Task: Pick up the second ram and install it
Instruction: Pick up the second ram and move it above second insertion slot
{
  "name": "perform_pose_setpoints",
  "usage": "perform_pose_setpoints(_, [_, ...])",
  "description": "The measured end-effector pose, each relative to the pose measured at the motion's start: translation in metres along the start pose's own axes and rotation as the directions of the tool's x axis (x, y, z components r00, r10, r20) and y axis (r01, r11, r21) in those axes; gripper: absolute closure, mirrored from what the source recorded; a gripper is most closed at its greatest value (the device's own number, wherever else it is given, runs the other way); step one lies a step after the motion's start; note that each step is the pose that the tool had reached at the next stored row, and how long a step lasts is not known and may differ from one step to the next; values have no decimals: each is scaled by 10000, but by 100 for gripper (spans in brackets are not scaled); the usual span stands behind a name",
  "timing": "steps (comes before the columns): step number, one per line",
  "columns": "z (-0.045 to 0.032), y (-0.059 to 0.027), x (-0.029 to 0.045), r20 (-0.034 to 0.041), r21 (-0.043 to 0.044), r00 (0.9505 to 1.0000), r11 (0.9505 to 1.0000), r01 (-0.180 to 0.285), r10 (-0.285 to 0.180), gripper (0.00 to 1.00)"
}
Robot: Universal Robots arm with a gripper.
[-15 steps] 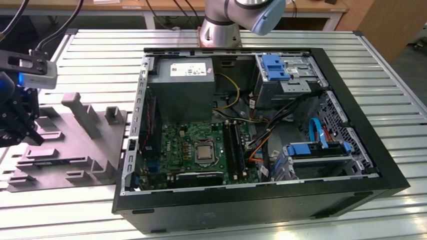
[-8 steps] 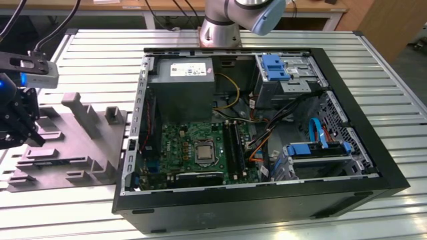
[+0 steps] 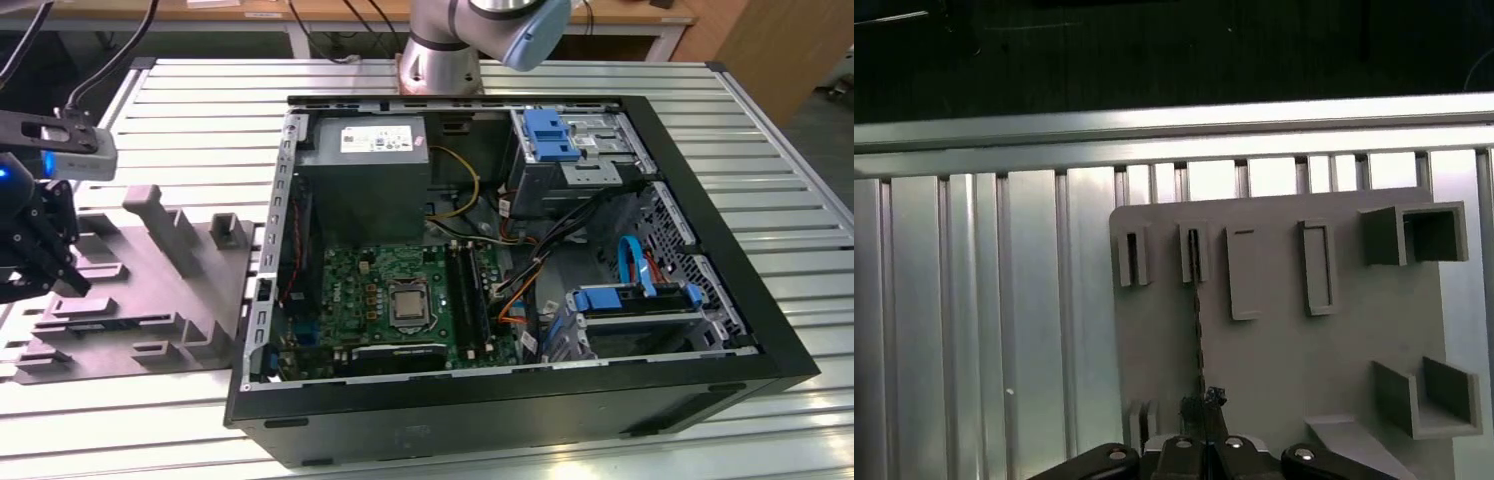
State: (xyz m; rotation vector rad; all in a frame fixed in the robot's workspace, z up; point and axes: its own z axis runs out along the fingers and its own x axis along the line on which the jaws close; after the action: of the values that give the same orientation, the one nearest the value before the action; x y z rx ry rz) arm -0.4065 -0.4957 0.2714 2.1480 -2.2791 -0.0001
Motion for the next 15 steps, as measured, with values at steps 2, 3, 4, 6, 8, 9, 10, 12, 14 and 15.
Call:
perform_pose_setpoints(2, [16,18,-5,1,1,10000,10000,59,-59,90])
perform_pose_setpoints(3, [22,27,-9,0,1,10000,10000,80,-80,90])
perform_pose_setpoints(4, [31,35,-12,0,2,10000,10000,99,-99,90])
perform_pose_setpoints(6, [51,38,-14,0,2,9999,9999,148,-148,90])
perform_pose_setpoints(8, [75,41,-16,-1,1,9998,9998,195,-195,90])
perform_pose_setpoints(9, [88,42,-17,-1,3,9998,9998,221,-221,90])
perform_pose_setpoints(10, [99,43,-18,-1,3,9997,9997,251,-251,90])
perform_pose_setpoints(12, [121,43,-18,-2,3,9995,9995,323,-323,90])
perform_pose_setpoints(14, [152,46,-21,-2,4,9992,9992,396,-396,90])
perform_pose_setpoints(15, [170,51,-25,-3,3,9991,9991,431,-431,90])
